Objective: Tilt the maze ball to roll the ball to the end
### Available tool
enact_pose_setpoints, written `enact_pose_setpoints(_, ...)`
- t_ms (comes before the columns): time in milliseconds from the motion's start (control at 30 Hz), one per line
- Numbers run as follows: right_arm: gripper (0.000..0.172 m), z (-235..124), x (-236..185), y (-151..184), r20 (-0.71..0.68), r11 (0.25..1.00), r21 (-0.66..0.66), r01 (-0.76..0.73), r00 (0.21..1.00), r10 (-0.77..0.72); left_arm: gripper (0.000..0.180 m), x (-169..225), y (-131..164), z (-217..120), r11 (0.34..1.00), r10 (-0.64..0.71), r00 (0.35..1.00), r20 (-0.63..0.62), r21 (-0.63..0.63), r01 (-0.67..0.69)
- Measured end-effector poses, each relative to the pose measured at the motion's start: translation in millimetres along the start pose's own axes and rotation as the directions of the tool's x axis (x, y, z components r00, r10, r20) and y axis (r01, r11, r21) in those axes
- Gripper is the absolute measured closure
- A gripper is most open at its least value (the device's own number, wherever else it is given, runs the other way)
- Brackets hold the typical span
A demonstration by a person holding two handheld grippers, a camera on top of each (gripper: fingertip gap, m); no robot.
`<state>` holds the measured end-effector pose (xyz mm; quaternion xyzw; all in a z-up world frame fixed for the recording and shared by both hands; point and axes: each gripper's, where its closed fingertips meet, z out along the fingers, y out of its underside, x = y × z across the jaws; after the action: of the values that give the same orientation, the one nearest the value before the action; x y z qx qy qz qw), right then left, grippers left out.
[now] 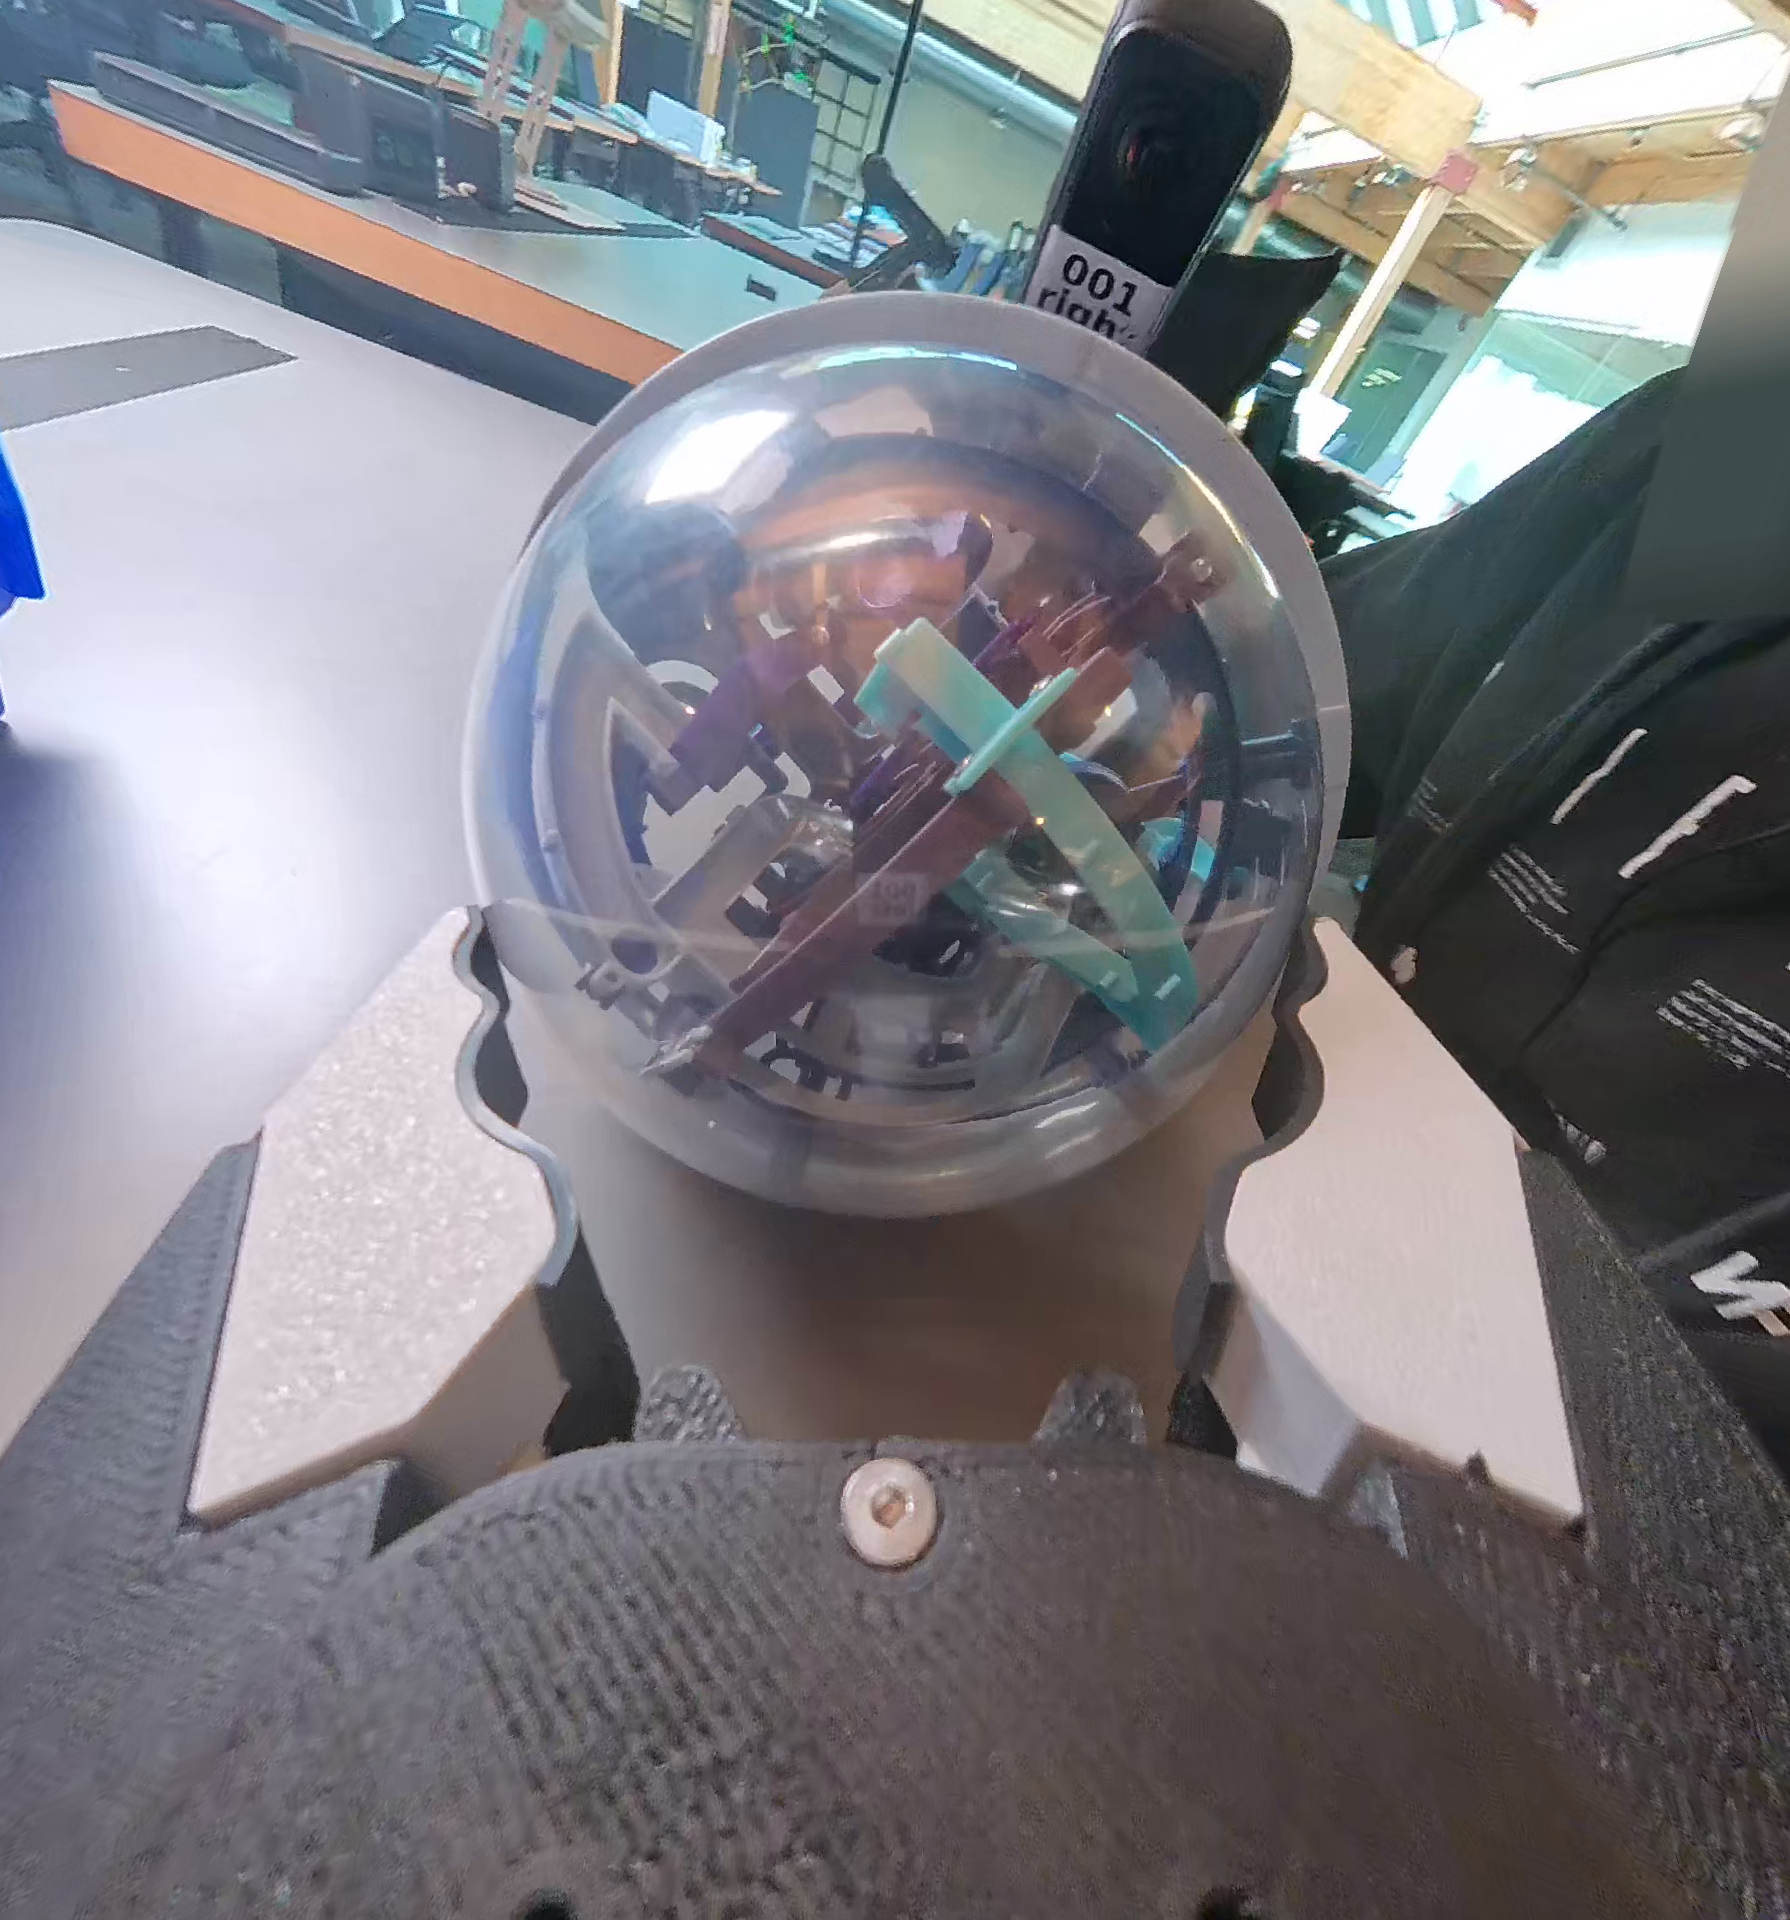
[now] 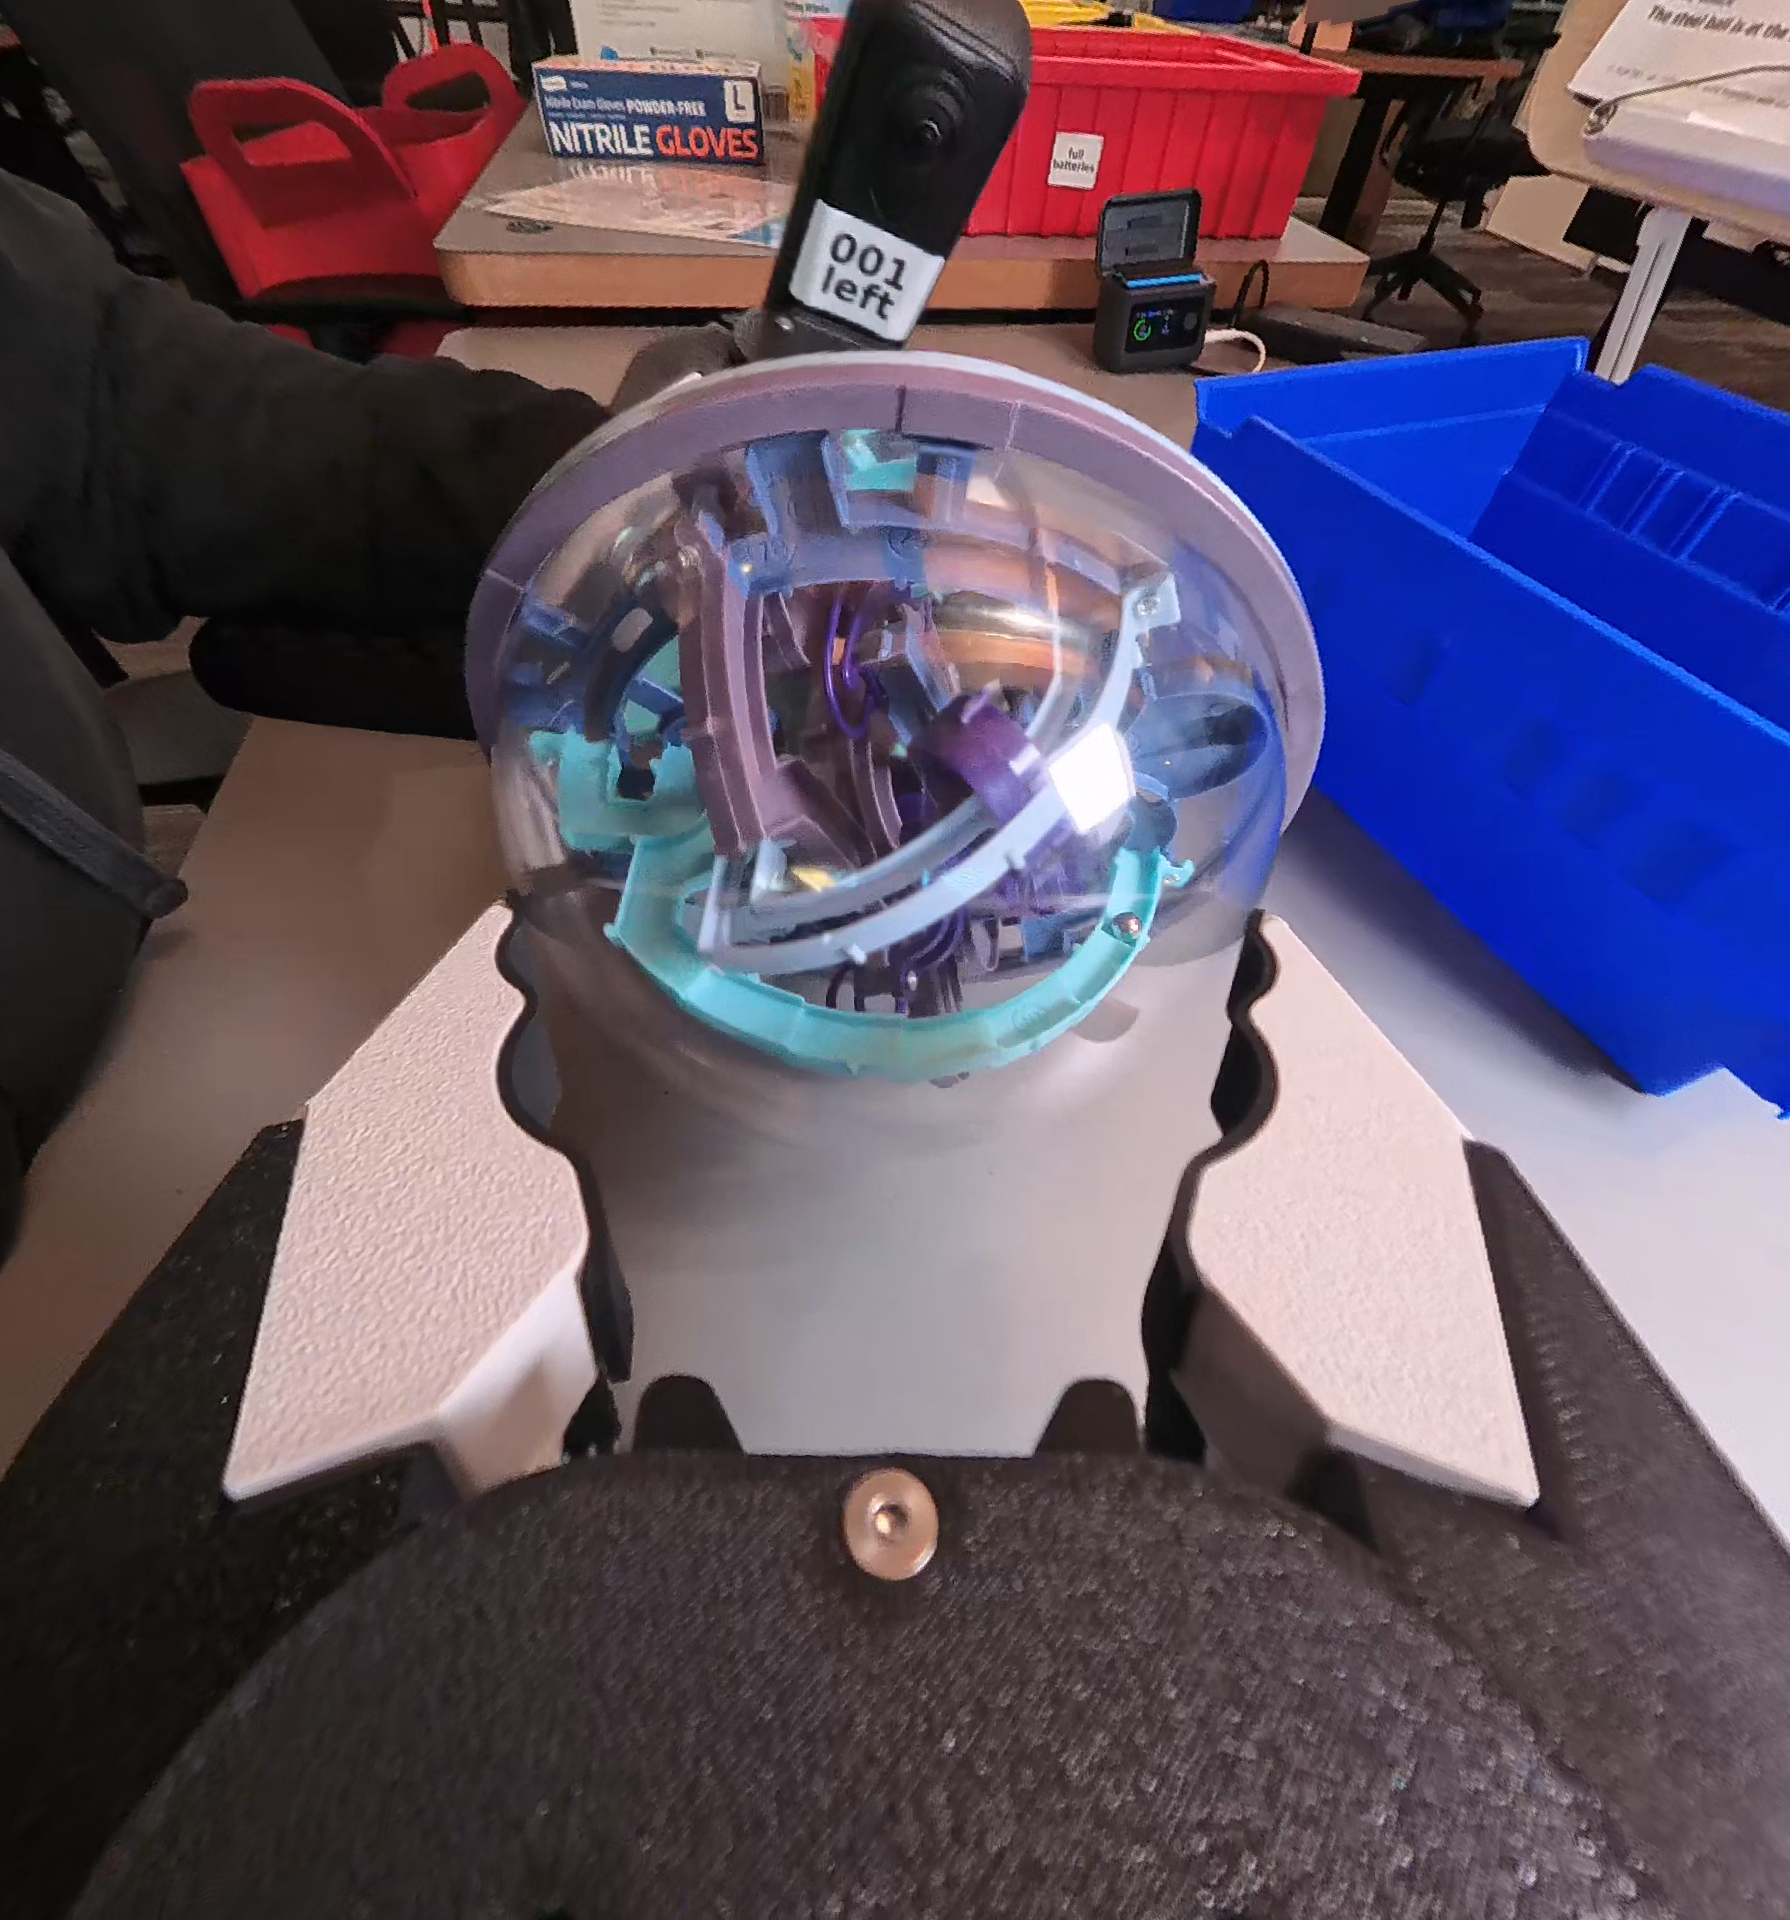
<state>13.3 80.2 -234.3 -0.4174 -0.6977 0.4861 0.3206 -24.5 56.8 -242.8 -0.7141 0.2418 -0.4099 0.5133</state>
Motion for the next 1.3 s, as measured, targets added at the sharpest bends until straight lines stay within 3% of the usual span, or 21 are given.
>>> enact_pose_setpoints(200, 0.075, -16.8, 2.8, -9.0, 0.154, 0.998, 0.039, 0.048, 0.987, -0.054, 0.038, 3.4, 3.0, -7.3, 0.998, -0.060, 0.983, -0.173, -0.004, 0.061)
enact_pose_setpoints(367, 0.112, -29.7, 44.7, -29.8, 0.301, 0.992, 0.022, 0.122, 0.946, -0.123, 0.039, 2.2, -1.9, -1.6, 0.996, -0.086, 0.963, -0.256, -0.018, 0.084)
enact_pose_setpoints(500, 0.118, -22.1, 55.0, -26.6, 0.556, 0.982, -0.121, 0.143, 0.829, -0.052, 0.041, 1.6, -6.9, 5.5, 0.995, -0.103, 0.946, -0.309, -0.031, 0.098)
enact_pose_setpoints(600, 0.156, -21.1, 41.4, -26.4, 0.690, 0.973, -0.155, 0.173, 0.723, -0.019, 0.037, 2.7, -6.8, 6.7, 0.992, -0.123, 0.932, -0.342, -0.042, 0.116)
enact_pose_setpoints(700, 0.162, -19.7, 41.5, -23.4, 0.682, 0.961, -0.157, 0.229, 0.729, -0.063, 0.037, 0.6, -8.9, 3.0, 0.990, -0.141, 0.929, -0.343, -0.022, 0.142)
enact_pose_setpoints(833, 0.163, -19.1, 41.3, -21.4, 0.640, 0.970, -0.144, 0.198, 0.766, -0.061, 0.042, -0.9, -13.2, -4.6, 0.991, -0.130, 0.943, -0.307, -0.014, 0.132)
enact_pose_setpoints(1067, 0.164, -25.7, 38.8, -14.6, 0.504, 0.992, -0.103, 0.068, 0.864, -0.007, 0.072, 10.4, -42.9, -42.3, 0.994, 0.057, 0.996, -0.069, 0.102, -0.050)
enact_pose_setpoints(1300, 0.166, -33.1, 31.7, -7.2, 0.349, 0.996, -0.068, -0.058, 0.934, 0.078, 0.108, 13.0, -29.2, -53.0, 0.983, 0.149, 0.976, 0.158, 0.084, -0.164)
